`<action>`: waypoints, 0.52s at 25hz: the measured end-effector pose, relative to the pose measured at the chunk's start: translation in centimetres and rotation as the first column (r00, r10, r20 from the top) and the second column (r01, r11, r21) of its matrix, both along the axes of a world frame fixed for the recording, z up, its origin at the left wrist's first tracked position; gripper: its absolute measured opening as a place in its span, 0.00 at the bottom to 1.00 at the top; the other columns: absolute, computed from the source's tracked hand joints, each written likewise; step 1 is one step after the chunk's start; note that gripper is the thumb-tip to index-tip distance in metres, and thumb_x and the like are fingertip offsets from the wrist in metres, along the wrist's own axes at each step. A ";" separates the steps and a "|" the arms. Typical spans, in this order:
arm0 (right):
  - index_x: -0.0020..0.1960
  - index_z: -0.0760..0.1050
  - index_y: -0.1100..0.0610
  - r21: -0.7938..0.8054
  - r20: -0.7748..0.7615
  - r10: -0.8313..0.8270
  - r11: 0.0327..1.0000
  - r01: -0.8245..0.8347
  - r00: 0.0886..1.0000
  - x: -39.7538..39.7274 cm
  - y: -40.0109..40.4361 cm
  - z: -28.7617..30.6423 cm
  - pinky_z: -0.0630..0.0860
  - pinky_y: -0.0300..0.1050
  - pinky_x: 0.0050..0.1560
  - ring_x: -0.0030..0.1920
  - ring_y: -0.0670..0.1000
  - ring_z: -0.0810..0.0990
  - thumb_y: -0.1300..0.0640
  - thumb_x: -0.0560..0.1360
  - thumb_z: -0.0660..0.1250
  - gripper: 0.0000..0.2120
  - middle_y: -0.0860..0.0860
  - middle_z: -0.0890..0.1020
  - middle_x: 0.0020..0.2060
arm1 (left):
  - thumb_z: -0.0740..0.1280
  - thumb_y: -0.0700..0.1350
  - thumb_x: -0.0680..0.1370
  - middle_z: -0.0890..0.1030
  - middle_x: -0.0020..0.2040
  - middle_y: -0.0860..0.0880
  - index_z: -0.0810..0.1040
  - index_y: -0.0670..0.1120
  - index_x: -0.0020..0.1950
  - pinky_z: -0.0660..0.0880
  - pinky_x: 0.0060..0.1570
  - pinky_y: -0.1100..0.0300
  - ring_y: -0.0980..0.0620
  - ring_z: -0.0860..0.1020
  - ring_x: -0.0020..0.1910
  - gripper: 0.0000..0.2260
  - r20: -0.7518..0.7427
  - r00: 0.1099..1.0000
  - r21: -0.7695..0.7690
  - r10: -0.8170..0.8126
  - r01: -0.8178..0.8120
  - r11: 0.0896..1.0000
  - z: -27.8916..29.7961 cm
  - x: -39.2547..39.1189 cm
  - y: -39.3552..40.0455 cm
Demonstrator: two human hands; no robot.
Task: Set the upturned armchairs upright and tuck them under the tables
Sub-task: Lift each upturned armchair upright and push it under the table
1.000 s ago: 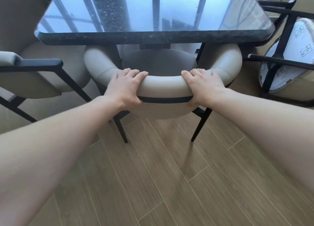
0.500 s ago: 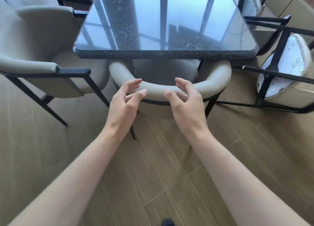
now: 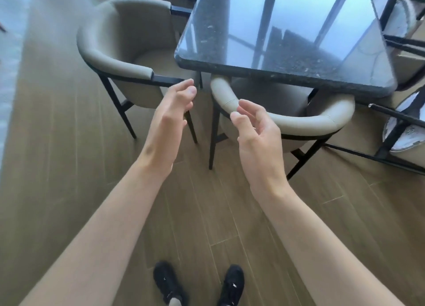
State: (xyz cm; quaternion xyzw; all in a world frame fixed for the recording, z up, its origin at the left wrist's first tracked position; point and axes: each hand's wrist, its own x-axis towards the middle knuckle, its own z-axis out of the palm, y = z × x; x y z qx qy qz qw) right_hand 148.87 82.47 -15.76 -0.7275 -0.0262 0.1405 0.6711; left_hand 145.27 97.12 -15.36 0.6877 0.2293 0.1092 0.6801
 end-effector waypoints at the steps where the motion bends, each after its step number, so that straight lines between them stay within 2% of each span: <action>1: 0.68 0.75 0.48 -0.003 0.001 0.021 1.000 -0.021 1.000 -0.8 1.5 0.5 0.72 0.28 0.56 0.54 0.28 0.76 0.52 0.80 0.65 0.17 0.42 0.80 0.62 | 0.61 0.67 0.67 0.77 0.67 0.63 0.76 0.64 0.66 0.66 0.72 0.49 0.61 0.75 0.67 0.28 0.000 1.000 -0.010 0.021 -0.021 1.000 0.5 -1.1 1.4; 4: 0.67 0.76 0.48 -0.018 -0.008 0.069 0.997 -0.069 0.998 -3.6 6.7 1.9 0.71 0.24 0.53 0.53 0.27 0.76 0.53 0.80 0.64 0.16 0.41 0.80 0.61 | 0.60 0.67 0.67 0.77 0.67 0.62 0.77 0.64 0.68 0.67 0.70 0.50 0.61 0.77 0.65 0.30 0.002 0.996 -0.058 0.089 -0.088 0.994 1.5 -4.4 6.4; 8: 0.67 0.76 0.47 -0.030 -0.017 0.078 0.996 -0.078 0.997 -6.8 14.4 3.0 0.74 0.40 0.63 0.54 0.30 0.77 0.53 0.80 0.64 0.15 0.41 0.80 0.61 | 0.61 0.68 0.65 0.77 0.67 0.61 0.77 0.64 0.67 0.67 0.70 0.50 0.61 0.77 0.65 0.31 -0.004 0.992 -0.129 0.125 -0.125 0.984 2.3 -7.9 13.2; 13: 0.65 0.77 0.46 -0.041 -0.020 0.071 0.997 -0.072 0.997 -10.0 25.5 4.4 0.76 0.47 0.64 0.53 0.30 0.77 0.53 0.80 0.64 0.14 0.39 0.81 0.58 | 0.60 0.68 0.64 0.75 0.71 0.60 0.75 0.62 0.71 0.67 0.71 0.50 0.60 0.75 0.67 0.35 -0.002 0.991 -0.151 0.130 -0.129 0.980 3.7 -11.1 23.5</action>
